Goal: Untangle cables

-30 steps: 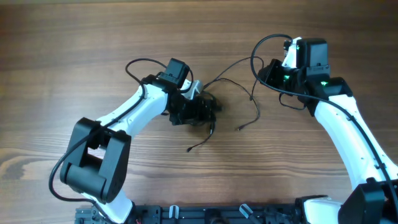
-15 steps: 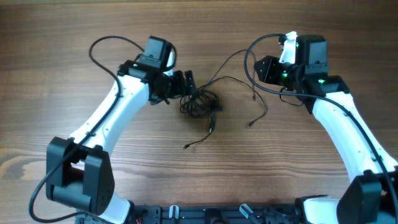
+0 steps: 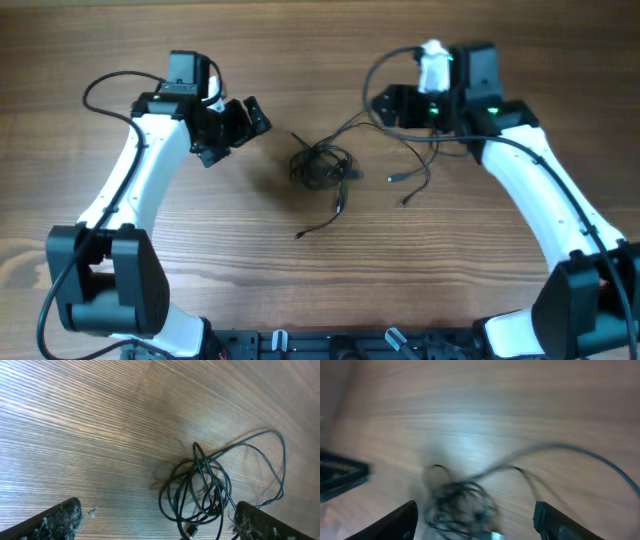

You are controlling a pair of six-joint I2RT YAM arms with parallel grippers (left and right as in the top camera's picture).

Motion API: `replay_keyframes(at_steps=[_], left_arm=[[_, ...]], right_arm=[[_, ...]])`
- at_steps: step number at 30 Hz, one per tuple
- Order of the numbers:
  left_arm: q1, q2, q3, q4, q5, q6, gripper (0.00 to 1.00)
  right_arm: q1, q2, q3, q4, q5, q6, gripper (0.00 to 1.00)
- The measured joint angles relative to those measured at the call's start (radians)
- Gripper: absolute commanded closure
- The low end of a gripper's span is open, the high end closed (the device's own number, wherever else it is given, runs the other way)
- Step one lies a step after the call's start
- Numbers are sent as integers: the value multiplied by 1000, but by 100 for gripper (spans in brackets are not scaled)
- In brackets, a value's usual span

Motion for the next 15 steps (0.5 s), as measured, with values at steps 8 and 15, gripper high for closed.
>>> replay_keyframes(at_steps=[8,15], left_arm=[[125,21,0,-6,8,0,0],[171,38,-48,-11,7,0,0]], right_arm=[[299,68,20,14,69,-40,27],[374,255,20,26,176,-35,61]])
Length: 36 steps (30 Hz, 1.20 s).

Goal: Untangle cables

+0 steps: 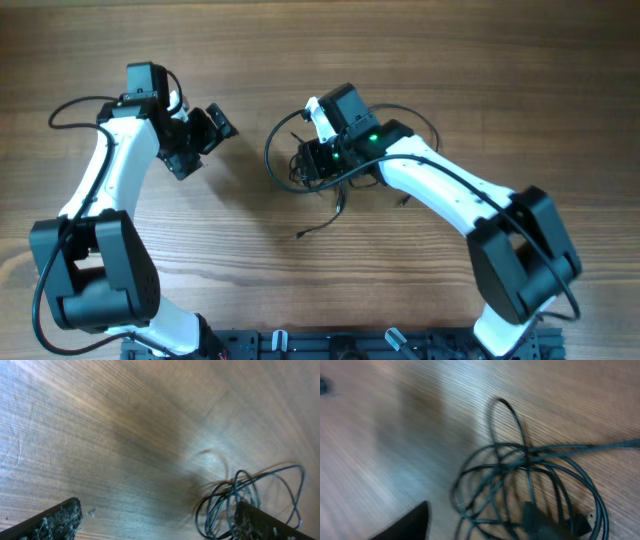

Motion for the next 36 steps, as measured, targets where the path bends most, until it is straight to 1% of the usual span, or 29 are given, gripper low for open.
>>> replay_keyframes(at_steps=[1,5,7,8,9,12,13,14,17,24,28,31,34,35,36], left_arm=[[0,0,-11,0,0,0,0],[0,2,-53,3,11,0,0],[0,2,-66,14,48,11,0],[0,2,-69,21,75,20,0],[0,2,-73,32,104,28,0],[0,2,-83,41,183,45,0],[0,2,-90,41,199,48,0],[0,2,-98,43,208,48,0],[-2,2,-128,56,224,49,0],[-40,5,-192,138,281,49,2],[-68,10,-197,143,289,49,7],[-84,14,-198,145,289,49,8],[-99,16,-198,146,289,49,8],[-101,16,-198,146,289,49,9],[-100,16,-198,146,289,49,10]], right_arm=[[-1,24,0,-1,7,3,63],[-1,86,0,-13,21,43,76],[-1,100,0,-15,24,55,84],[-1,100,0,-15,23,61,93],[-1,100,0,-14,24,64,96],[-1,100,0,-13,24,76,96],[-1,100,0,-13,24,92,94],[-1,100,0,-12,24,105,87],[-5,100,0,-12,23,130,78],[-10,100,0,-12,23,141,76],[-10,100,-13,-5,23,156,77],[-10,100,-15,-5,23,164,76],[-10,100,-15,-5,23,167,77],[-10,100,-15,-5,23,167,89],[-9,101,-15,-5,23,167,95]])
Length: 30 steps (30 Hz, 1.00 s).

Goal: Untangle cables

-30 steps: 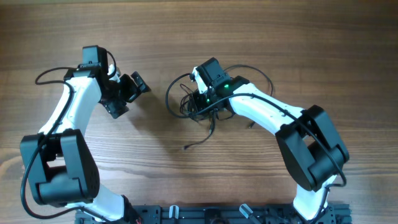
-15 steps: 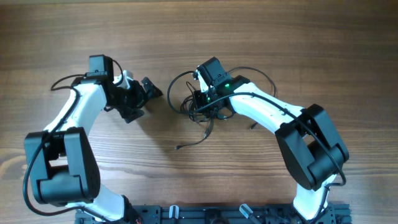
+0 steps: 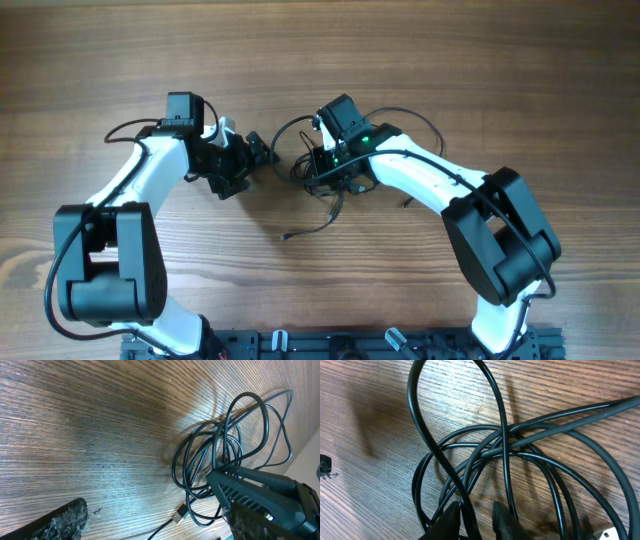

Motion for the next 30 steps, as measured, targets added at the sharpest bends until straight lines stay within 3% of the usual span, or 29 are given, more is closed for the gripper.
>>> replay_keyframes(at_steps=[10,21,30], left_arm=[[0,1,0,0,46,-4,16],[-3,1,0,4,60,-5,17],[-78,1,-4,167,71,-81,23]], right_arm=[[-1,1,0,10,-33,13,96],[-115,2,13,48,-349,-26,96],[-117,2,13,51,-413,-47,96]])
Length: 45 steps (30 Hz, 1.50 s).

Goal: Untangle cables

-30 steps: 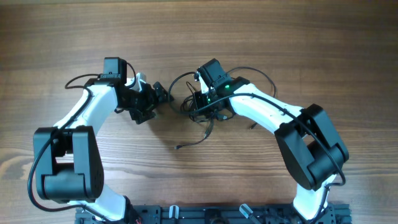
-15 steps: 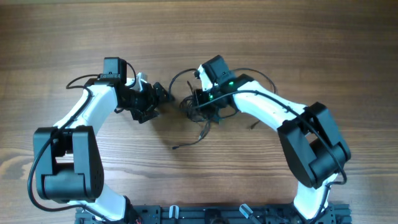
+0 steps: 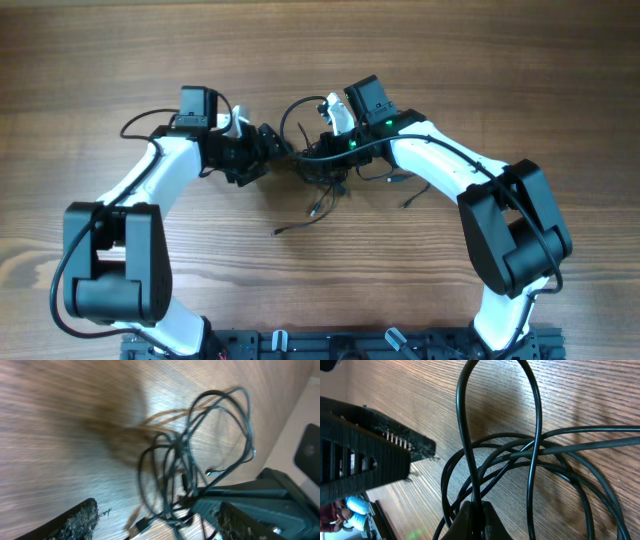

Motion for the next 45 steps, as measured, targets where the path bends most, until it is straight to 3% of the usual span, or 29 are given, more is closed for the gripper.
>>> replay_keyframes(at_steps=[5,10,16,23,28,35,40,43,45], left_arm=[[-56,6,0,13,-8,-39,31],[-74,83,0,14,-24,-57,49],[-74,116,0,20,-74,-65,96],[-66,116,0,20,-129,40,96],[-15,97,-1,33,23,219,96],[66,-214,-2,133,87,276,96],[113,-445,-1,58,-135,217,96],[120,-490,0,-42,-351,163,96],[120,-486,0,-75,-421,146,95]], right_arm=[[0,0,0,0,-3,0,96],[-2,0,0,2,-3,-21,96],[-1,1,0,3,-2,-27,96],[-19,-22,1,-6,-6,-84,96],[-65,-233,0,-27,-6,-154,96],[-68,-408,8,-38,25,-181,96],[-95,-422,8,-54,66,-181,96],[-128,-457,8,-54,65,-178,96],[-138,-475,8,-55,65,-172,96]])
